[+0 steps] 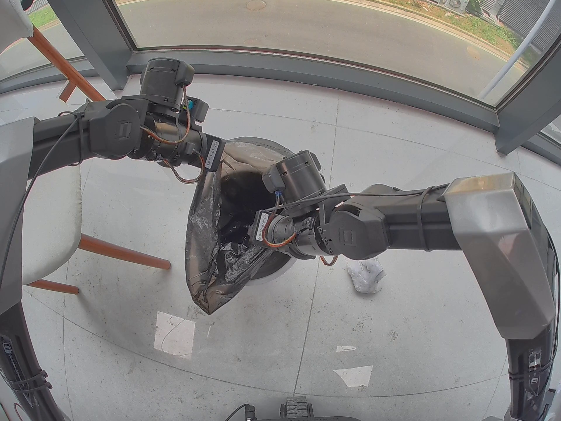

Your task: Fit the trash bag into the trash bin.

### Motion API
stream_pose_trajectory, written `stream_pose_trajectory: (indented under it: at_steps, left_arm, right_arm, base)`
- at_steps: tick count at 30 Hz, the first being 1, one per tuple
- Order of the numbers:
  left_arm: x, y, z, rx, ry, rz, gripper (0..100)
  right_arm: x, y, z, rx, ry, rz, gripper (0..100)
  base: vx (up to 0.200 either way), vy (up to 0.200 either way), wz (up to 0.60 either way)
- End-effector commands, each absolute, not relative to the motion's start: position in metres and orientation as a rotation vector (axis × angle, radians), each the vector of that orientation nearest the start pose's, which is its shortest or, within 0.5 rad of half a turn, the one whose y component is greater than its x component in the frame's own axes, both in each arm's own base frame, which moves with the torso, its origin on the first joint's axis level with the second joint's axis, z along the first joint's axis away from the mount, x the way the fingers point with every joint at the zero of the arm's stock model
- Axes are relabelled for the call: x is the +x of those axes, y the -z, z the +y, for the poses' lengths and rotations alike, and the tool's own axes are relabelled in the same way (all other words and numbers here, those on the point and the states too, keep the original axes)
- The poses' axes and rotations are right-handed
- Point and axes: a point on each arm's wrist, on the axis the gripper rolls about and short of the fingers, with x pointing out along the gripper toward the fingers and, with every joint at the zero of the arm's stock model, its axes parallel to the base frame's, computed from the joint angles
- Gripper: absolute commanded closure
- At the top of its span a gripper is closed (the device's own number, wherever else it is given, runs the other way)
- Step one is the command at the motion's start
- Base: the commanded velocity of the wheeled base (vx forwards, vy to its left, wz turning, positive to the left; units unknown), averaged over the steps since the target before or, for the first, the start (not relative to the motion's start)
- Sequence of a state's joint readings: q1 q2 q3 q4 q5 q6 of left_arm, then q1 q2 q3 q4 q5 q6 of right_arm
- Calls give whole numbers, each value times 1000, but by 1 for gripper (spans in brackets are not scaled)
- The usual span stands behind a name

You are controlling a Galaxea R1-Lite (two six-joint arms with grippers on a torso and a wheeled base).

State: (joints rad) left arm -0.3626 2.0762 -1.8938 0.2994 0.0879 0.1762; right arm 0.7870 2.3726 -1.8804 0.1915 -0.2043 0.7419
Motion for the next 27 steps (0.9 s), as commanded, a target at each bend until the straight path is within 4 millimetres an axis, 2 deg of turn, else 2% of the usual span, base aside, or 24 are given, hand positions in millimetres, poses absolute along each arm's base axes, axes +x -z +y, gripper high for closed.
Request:
stream_pose_trajectory:
  at_steps: [1, 4, 5, 7, 9, 19, 20, 24, 27]
  left_arm:
    - [395, -258, -143, 284, 303, 447, 100]
    - [397, -256, -138, 279, 309, 457, 100]
    - [397, -255, -138, 279, 309, 459, 100]
    - [397, -253, -137, 281, 310, 469, 100]
    - [396, -251, -137, 283, 310, 478, 100]
    - [395, -229, -137, 319, 322, 549, 100]
    - [394, -229, -137, 320, 322, 549, 100]
    - [394, -230, -135, 322, 320, 546, 100]
    - [398, -233, -123, 335, 298, 541, 100]
  right_arm:
    - [347, -130, 334, 355, -273, 767, 100]
    - [345, -151, 310, 275, -264, 764, 100]
    - [344, -153, 308, 262, -267, 764, 100]
    - [336, -162, 290, 172, -267, 782, 100]
    - [329, -165, 280, 130, -272, 791, 100]
    - [317, -141, 256, 55, -223, 883, 100]
    - [318, -141, 256, 56, -221, 883, 0]
    - [322, -152, 260, 107, -244, 816, 0]
    - [322, -158, 260, 124, -257, 777, 0]
  base:
    - [0, 0, 0]
    - [0, 0, 0]
    - [0, 0, 0]
    - [0, 0, 0]
    - [0, 0, 0]
    - [0, 0, 0]
    - [0, 0, 0]
    - [0, 0, 0]
    - [0, 0, 0]
